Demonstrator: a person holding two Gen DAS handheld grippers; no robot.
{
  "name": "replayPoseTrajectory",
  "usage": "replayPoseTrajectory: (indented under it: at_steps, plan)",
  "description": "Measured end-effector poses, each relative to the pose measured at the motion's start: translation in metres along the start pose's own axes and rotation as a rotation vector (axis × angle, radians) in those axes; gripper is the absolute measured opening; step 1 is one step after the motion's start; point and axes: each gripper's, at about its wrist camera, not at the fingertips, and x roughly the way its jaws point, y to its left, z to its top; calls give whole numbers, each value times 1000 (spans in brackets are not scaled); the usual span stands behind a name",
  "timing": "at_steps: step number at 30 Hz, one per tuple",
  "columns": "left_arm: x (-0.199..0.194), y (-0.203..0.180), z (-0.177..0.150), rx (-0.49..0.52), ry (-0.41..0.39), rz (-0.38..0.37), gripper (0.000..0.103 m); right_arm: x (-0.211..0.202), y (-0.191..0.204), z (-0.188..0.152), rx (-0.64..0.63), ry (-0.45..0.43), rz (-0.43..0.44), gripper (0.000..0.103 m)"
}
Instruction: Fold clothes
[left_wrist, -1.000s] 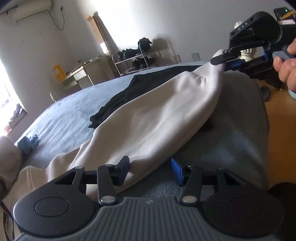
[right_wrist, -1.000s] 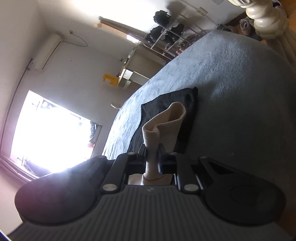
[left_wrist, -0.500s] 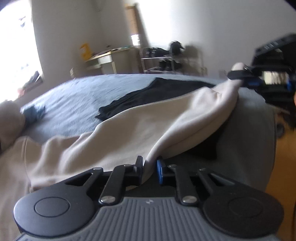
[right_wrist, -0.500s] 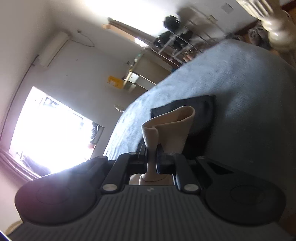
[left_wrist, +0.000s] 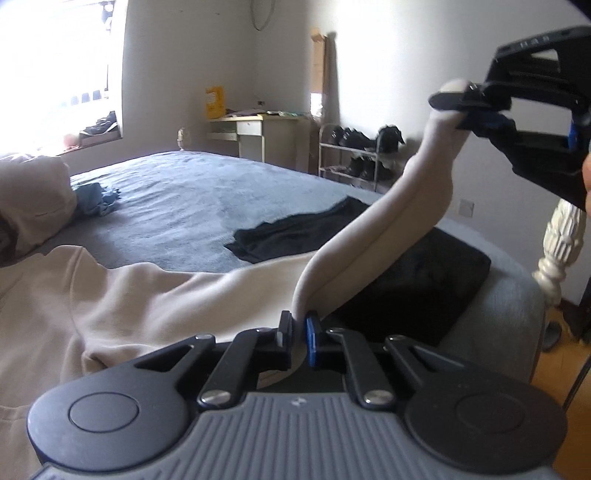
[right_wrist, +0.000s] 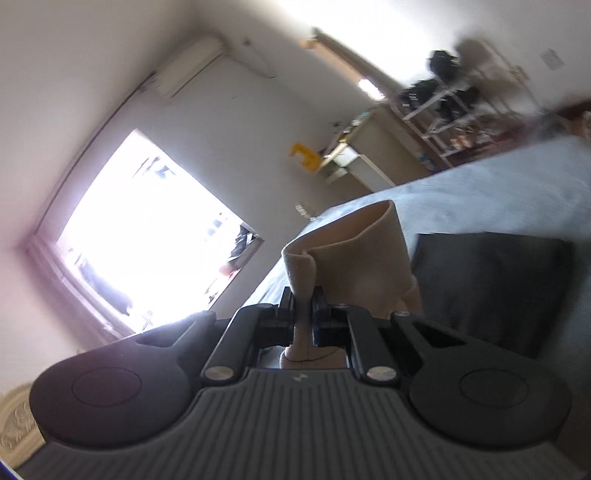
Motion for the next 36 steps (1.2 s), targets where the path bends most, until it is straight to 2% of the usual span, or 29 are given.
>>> replayPoseTrajectory:
  at_steps: [10, 16, 23, 32, 36]
  plan:
    - [-26, 37, 9, -152, -82, 7, 8, 24, 73, -8, -142, 71, 122, 7]
    - [-39, 60, 8, -231, -112, -10, 8, 39, 122, -27, -242, 132, 196, 7]
    - [-59, 89, -3, -329, -159, 9, 8, 43, 168, -59, -348, 203, 282, 7]
    - [-81, 122, -18, -430, -183, 42, 8, 42, 205, -90, -398, 314, 345, 7]
    - [-91, 135, -29, -506, -205, 67, 8, 46, 219, -109, -429, 382, 361, 7]
